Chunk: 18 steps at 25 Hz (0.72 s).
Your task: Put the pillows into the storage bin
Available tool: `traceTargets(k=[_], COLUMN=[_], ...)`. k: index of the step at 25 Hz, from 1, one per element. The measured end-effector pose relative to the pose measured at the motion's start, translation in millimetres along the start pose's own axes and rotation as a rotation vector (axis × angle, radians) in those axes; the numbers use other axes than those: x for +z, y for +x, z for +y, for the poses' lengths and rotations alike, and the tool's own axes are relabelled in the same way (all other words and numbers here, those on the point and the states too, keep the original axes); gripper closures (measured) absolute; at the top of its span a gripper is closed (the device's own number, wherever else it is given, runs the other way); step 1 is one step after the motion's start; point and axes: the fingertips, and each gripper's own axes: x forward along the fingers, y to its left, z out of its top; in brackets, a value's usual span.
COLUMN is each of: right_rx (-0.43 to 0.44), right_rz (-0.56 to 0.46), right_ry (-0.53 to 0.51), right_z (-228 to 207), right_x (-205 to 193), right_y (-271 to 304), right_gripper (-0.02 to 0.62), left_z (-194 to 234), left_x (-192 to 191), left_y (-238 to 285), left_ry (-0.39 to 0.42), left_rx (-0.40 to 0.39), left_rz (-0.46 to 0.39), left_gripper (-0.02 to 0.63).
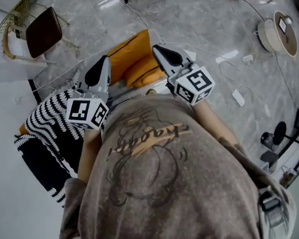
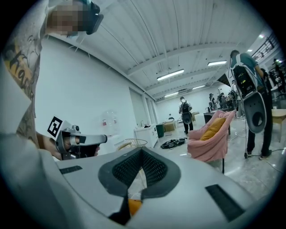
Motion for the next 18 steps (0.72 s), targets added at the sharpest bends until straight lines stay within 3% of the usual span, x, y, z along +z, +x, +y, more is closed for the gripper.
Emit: traceTargets(k=[18], right_rx=[-0.004], right_rz=[0.008], right_ry=[0.000], right_z=[3], right_x=[3], right_y=[7], right_gripper=[0.594], left_z=[17], left_x=[-4], left_y=[-7], left_ry=[-0.027], left_rx=[0.022], left_rz=[0.027], left_gripper=[0.601])
